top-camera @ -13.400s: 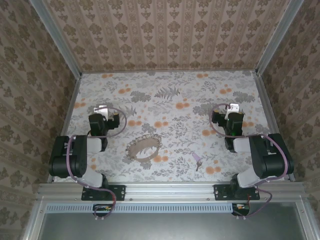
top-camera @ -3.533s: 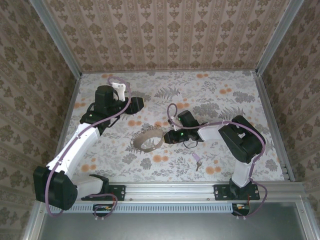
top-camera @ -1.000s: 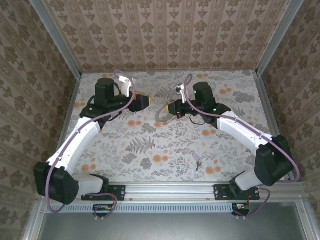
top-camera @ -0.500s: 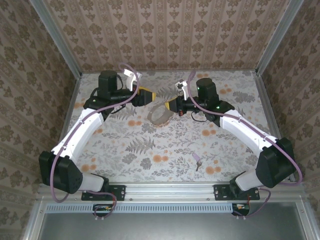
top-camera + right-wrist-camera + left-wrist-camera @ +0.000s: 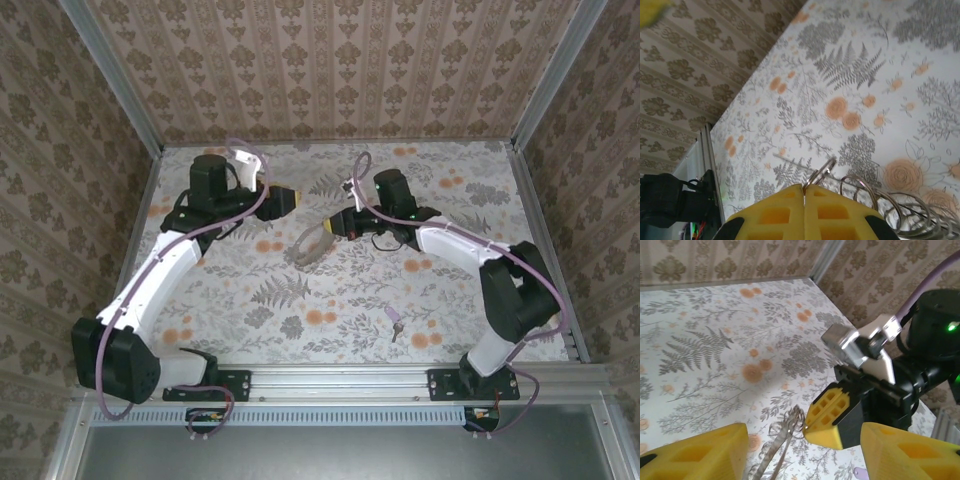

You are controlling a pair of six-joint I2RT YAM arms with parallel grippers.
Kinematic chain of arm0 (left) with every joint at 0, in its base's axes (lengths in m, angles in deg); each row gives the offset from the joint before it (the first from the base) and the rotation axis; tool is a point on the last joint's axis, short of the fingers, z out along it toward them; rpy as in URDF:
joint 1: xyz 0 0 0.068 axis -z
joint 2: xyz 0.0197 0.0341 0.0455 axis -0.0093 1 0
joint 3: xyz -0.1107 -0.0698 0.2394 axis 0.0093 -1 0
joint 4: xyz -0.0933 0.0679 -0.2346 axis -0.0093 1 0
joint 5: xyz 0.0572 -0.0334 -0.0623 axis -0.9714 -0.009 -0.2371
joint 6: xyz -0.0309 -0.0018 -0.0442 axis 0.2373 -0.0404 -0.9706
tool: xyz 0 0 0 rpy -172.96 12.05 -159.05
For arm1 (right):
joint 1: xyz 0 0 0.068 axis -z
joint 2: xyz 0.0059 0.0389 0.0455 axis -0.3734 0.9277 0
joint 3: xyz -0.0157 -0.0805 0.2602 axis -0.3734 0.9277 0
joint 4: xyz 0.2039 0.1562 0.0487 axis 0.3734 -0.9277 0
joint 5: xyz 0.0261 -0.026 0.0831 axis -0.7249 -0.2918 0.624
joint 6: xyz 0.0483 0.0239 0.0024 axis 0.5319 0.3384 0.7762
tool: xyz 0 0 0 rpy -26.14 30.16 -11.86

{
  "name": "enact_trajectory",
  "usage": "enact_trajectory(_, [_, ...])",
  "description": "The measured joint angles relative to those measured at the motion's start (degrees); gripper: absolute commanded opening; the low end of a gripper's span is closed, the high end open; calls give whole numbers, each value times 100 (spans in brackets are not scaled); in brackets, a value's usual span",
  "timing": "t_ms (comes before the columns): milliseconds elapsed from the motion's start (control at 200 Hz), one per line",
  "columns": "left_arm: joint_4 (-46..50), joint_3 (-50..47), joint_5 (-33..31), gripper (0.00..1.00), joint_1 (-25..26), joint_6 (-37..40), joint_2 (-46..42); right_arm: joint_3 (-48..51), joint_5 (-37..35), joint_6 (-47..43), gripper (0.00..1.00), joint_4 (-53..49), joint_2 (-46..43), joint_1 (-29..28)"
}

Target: Put the keys on the keyring

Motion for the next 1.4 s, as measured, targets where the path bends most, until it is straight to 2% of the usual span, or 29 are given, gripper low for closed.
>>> enact_trajectory(165, [-9,-138,-181,63,-57,-37,-120,85,142,17,0,227,216,-153])
enact_trajectory(780, [-120,-715,-223,63,-55,-129,-116,1504,273,219,0,920,162,-212])
enact_trajectory(1170, [-256,-986,-219,63,33,-234,-85,1563,225,234,0,920,151,-212])
enact_trajectory(1400, [-319,-1049,-31,61,66,-203,420,1545,188,17,0,841,151,-212])
